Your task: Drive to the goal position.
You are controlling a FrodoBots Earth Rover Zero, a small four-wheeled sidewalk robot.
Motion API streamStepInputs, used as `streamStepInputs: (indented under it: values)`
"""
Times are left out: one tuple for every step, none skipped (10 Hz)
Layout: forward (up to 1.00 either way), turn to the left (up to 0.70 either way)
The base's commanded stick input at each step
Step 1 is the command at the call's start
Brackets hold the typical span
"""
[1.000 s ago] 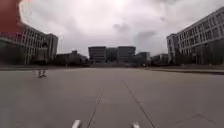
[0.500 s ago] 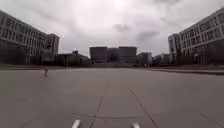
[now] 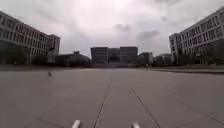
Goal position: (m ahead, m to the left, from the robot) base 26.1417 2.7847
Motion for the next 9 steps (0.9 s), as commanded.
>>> streamStepInputs:
  values:
    - [0.85,0.11]
    - [0.85,0.24]
    - [0.85,0.14]
    - [0.85,0.02]
    - [0.85,0.00]
    - [0.85,0.00]
    - [0.85,0.00]
    - [0.85,0.00]
    - [0.85,0.00]
